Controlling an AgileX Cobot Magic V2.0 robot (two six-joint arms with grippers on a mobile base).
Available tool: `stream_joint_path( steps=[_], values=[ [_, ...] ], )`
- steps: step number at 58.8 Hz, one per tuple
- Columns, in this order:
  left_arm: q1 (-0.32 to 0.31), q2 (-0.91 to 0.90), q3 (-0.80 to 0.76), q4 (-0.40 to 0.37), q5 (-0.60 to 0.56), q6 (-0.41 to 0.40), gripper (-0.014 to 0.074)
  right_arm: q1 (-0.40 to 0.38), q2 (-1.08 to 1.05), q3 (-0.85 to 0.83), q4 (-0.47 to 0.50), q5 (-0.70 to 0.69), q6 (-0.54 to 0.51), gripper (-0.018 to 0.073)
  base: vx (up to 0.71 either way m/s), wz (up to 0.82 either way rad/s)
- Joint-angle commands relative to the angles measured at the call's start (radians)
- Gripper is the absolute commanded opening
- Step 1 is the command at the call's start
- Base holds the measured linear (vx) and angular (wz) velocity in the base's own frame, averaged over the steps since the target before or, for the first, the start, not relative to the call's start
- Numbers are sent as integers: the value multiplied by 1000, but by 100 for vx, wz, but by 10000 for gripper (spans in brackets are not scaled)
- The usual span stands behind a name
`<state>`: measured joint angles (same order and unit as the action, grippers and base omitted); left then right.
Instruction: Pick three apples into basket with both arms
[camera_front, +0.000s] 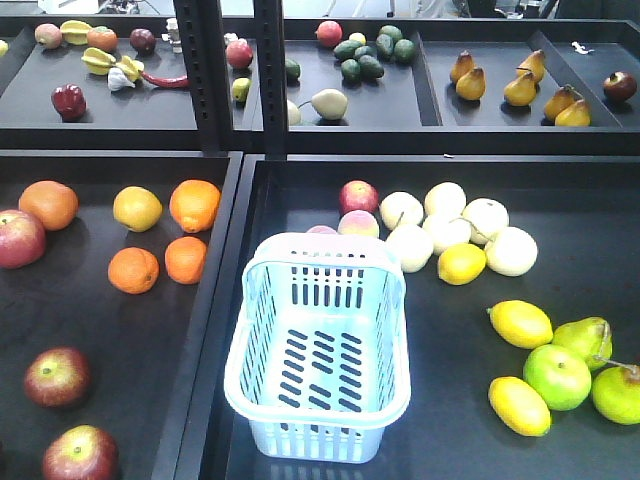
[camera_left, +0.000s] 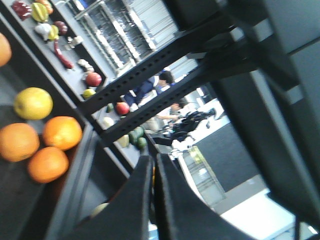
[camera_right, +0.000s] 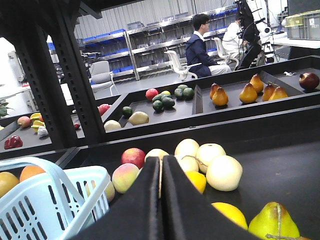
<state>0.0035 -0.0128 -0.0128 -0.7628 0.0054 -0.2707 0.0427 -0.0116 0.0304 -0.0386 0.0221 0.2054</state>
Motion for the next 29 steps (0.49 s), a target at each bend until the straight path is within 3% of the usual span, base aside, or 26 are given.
stream_joint_path(
  steps=[1, 12, 29],
  values=[
    [-16, -3, -107, -10, -37, -10, -6, -6, -12, 11, -6, -73, -7, -6, 0, 0],
    [-19, -3, -292, -1, -36, 14, -6, -6, -12, 11, -6, -73, -7, -6, 0, 0],
    [-19, 90, -519, -1, 134, 217, -6, -6, -12, 11, -6, -73, -7, -6, 0, 0]
  ],
)
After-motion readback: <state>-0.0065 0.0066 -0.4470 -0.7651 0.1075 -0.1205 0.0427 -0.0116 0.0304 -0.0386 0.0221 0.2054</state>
